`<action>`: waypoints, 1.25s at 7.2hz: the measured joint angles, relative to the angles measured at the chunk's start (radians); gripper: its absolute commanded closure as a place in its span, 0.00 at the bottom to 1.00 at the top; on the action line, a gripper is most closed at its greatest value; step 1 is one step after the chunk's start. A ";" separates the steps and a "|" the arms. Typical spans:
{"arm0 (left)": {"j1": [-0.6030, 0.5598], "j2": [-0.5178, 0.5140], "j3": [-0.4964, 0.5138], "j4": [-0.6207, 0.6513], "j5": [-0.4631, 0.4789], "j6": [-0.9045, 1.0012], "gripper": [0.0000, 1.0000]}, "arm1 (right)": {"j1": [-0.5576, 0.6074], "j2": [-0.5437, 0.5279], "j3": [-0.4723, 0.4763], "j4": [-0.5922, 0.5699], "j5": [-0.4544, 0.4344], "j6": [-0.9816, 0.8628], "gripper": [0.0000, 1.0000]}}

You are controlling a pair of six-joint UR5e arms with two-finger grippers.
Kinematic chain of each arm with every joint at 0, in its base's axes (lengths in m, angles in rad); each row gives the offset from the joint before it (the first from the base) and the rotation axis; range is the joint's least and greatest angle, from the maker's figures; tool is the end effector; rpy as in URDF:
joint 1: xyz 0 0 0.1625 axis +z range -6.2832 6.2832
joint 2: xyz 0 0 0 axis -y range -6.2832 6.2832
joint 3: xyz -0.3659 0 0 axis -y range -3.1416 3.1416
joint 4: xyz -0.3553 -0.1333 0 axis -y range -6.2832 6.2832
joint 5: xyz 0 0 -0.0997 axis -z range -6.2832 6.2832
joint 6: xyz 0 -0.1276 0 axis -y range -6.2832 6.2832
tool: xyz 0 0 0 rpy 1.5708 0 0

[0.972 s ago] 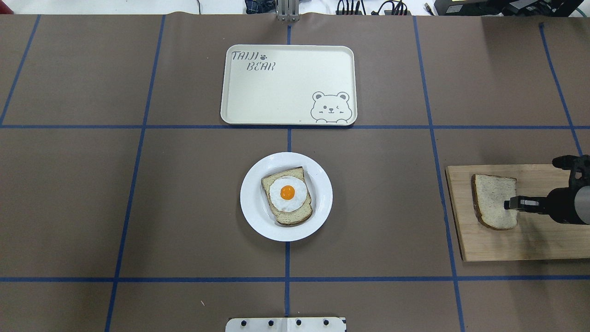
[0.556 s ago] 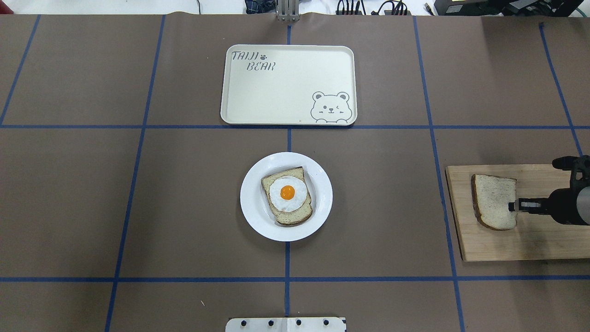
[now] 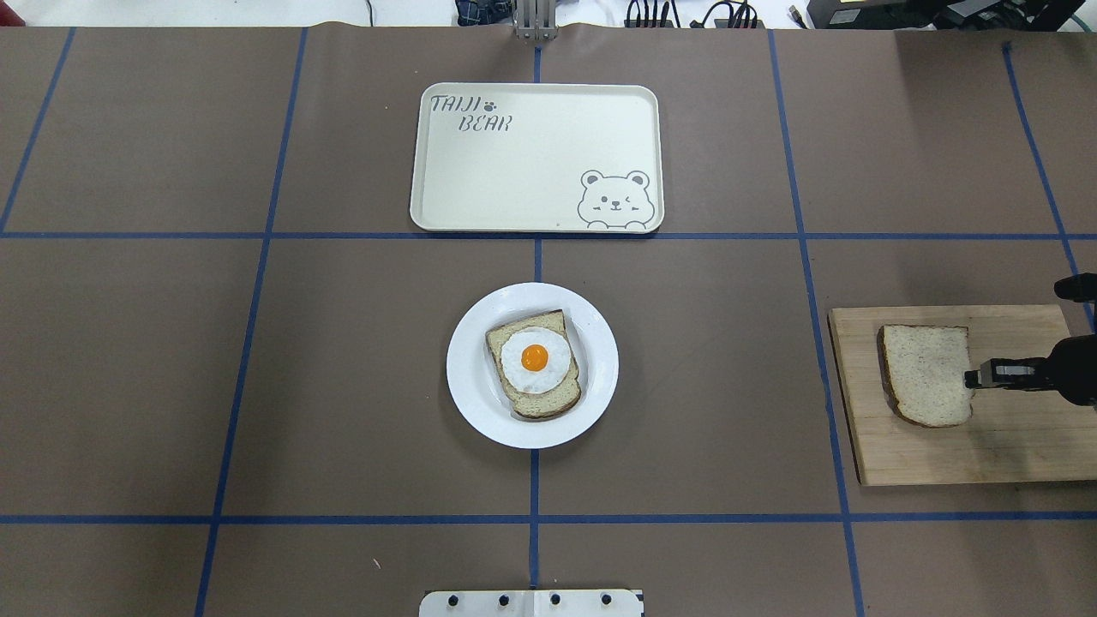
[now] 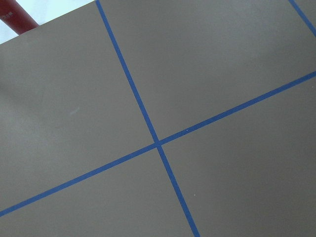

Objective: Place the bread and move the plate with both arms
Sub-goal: 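Lift the bread slice with the right gripper and carry it over the plate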

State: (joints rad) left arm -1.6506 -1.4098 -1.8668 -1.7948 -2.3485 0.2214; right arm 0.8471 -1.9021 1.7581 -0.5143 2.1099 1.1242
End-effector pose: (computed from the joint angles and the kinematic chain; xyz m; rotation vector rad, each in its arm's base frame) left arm -0.0770 -0.4139 0.5259 0.4533 0.7111 0.2727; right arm -0.2010 -0.3298 0.5476 0.1362 -1.0096 0.1194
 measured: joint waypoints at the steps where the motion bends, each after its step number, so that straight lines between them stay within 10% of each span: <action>1: 0.000 0.000 0.000 0.000 0.000 0.000 0.02 | 0.040 0.003 0.002 0.004 0.058 -0.015 1.00; 5: 0.000 0.000 -0.002 0.000 0.000 0.000 0.02 | 0.247 0.048 0.000 0.007 0.361 -0.144 1.00; 9: 0.000 0.018 -0.007 0.000 0.000 -0.002 0.02 | 0.255 0.244 0.005 0.009 0.436 -0.125 1.00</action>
State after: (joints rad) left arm -1.6506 -1.3914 -1.8735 -1.7944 -2.3489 0.2199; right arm 1.1024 -1.6583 1.7632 -0.5051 2.5458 0.9988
